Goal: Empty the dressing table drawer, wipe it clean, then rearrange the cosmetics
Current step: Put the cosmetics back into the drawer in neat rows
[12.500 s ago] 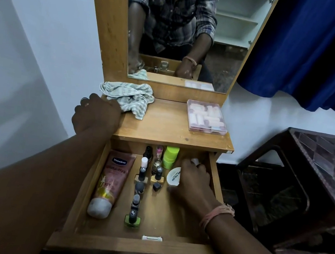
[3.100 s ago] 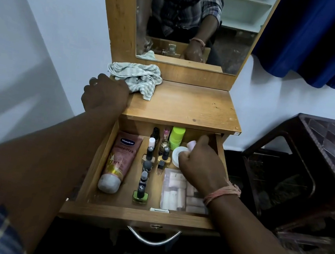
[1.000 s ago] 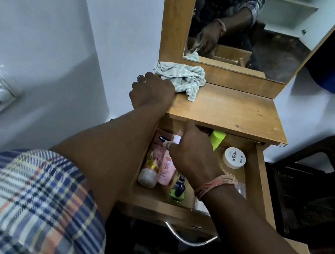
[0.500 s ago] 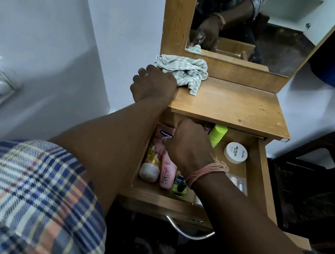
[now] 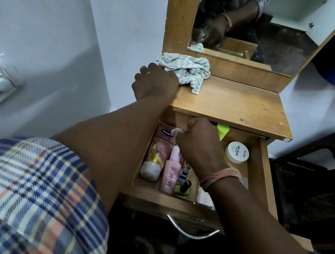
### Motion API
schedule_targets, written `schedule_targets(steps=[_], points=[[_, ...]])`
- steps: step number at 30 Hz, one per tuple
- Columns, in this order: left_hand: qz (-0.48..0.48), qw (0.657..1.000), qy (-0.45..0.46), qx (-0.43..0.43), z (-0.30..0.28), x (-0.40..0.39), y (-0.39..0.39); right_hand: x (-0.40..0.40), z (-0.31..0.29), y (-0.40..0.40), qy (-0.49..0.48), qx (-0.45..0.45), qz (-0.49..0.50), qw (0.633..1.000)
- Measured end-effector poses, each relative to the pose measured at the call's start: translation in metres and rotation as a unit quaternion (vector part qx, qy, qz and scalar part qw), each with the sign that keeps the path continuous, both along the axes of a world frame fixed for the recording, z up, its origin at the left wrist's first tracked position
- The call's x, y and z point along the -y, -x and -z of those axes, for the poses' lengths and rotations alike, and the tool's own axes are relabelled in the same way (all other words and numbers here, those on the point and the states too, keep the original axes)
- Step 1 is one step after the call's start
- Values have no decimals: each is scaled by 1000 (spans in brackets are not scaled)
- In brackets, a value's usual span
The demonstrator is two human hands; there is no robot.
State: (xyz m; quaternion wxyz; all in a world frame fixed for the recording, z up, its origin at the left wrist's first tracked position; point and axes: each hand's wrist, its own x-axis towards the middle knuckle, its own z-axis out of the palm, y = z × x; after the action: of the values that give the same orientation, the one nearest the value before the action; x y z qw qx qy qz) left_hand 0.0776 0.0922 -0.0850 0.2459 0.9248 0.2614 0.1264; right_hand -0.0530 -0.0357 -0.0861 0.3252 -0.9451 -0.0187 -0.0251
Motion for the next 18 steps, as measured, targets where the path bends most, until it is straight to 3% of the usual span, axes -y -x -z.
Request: schedule_targets(steps=[4, 7, 11, 18], points=[[-2, 1000, -4, -1, 0, 1, -1, 23, -5, 0, -25, -41, -10, 999], [-2, 1000, -2, -1, 0, 2, -2, 22, -6, 8, 29, -64, -79, 994], [-3, 1000, -2, 3, 1, 0, 0, 4, -6, 18, 177, -8, -208, 962], [-2, 1000, -6, 1, 0, 0, -1, -13, -21, 24, 219, 12, -219, 951]])
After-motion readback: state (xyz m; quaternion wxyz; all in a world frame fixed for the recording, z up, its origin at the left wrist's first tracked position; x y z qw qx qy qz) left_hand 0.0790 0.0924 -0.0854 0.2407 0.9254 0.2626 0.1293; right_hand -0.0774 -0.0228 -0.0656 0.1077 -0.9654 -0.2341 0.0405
